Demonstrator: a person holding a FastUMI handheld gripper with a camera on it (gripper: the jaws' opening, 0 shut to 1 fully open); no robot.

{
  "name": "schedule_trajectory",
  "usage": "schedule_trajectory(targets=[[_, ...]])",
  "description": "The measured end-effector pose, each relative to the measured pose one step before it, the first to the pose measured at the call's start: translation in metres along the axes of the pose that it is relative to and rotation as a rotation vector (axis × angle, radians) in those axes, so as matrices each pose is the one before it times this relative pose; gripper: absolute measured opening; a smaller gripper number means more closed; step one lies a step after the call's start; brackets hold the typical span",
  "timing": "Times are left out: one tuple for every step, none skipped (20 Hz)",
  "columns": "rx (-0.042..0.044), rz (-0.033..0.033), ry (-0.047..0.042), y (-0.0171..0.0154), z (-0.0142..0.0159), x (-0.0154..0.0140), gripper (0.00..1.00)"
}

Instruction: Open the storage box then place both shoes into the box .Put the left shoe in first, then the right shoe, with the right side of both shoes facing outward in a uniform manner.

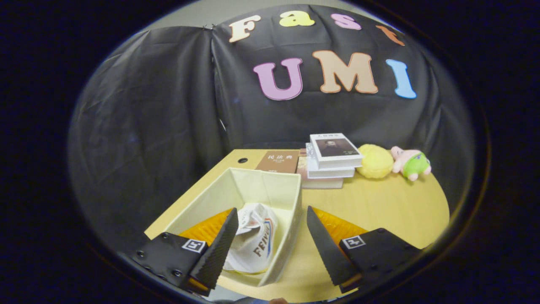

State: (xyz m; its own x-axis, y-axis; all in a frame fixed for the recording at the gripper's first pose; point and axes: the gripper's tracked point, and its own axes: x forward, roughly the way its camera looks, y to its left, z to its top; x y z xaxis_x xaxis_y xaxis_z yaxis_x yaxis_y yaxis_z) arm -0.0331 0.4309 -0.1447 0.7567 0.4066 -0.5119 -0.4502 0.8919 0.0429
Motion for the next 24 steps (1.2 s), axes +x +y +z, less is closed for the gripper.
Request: schedule_trajectory(targets=[[-0.01233,-0.00947,-0.02566,-0.00696,0.00029,-0.01685,1.0],[-0.00304,-0.00299,-0.02646,-0.00541,0.00283,-0.00796,1.0],[0.00251,0.00262,-0.02078,-0.00625,0.00068,-0.00519,1.0],[0.00182,0.00056,-0.01923,-0.00683,0.00112,-0.00583,1.0],[-0.00676,-0.00689,-0.02339,-0.01005,0.00299,-0.00602,1.0],[-0.01793,-0.01803,-0.02425,-0.01217,0.00331,-0.00571,1.0],[-0.02025,-0.02266,-0.02699,-0.01282,0.00224,-0.00586,1.0],[-0.0172,-0.02584,-0.02894,-0.01032,0.00322,-0.00545,1.0],[-0.01689,-0.02033,-0.02779,-0.01056,0.00254,-0.00586,1.0],[-0.01279,-0.02378,-0.02486,-0.01016,0.00254,-0.00435,1.0],[-0.00837,-0.01455,-0.01672,-0.00924,0.00014,-0.00297,1.0],[-0.00337,-0.01197,-0.01511,-0.0076,0.00087,-0.00389,1.0],[-0.00325,-0.01636,-0.01242,-0.00976,-0.00018,-0.00399,1.0],[-0.005,-0.02173,-0.00733,-0.0092,-0.00046,-0.00121,1.0],[-0.00846,-0.02692,-0.00634,-0.01224,-0.00167,-0.00172,1.0],[-0.00564,-0.02067,-0.0023,-0.00665,-0.00229,-0.00154,1.0],[-0.00115,-0.01562,0.00105,-0.00684,-0.00122,-0.00133,1.0],[0.00151,-0.00974,-0.00305,-0.00412,0.00003,-0.00291,1.0],[0.00896,-0.00565,-0.00423,-0.00293,-0.00025,-0.00027,1.0],[0.01658,-0.00006,-0.00124,-0.00177,0.00108,-0.00157,1.0],[0.0169,0.00213,0.00404,-0.00065,-0.002,0.00085,1.0],[0.01232,-0.00267,0.00153,-0.00275,-0.00039,-0.00119,1.0],[0.00275,-0.01008,-0.00042,-0.0053,0.0002,0.00152,1.0],[-0.0055,-0.01265,-0.00213,-0.00563,0.00066,0.00048,1.0]])
